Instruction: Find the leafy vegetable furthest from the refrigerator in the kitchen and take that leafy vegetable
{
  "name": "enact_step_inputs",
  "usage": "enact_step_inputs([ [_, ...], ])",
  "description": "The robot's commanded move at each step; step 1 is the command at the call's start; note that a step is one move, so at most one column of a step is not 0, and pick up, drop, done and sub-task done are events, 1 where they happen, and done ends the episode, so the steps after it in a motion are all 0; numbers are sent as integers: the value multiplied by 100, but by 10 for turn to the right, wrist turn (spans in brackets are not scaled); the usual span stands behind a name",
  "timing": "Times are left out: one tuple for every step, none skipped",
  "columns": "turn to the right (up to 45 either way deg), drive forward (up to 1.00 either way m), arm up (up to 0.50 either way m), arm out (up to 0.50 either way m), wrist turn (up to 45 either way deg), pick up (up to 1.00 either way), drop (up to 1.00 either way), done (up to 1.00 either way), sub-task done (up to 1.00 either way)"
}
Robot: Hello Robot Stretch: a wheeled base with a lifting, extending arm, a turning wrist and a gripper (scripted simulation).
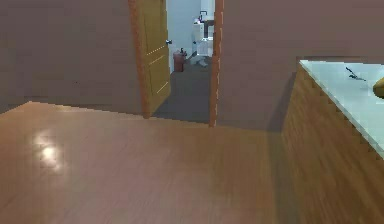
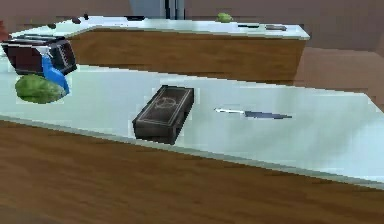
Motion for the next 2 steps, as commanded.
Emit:
enact_step_inputs([
  [-330, 0, 0, 0, 0, 0, 0, 0, 0],
  [450, 0, 0, 0, 0, 0, 0, 0, 0],
])
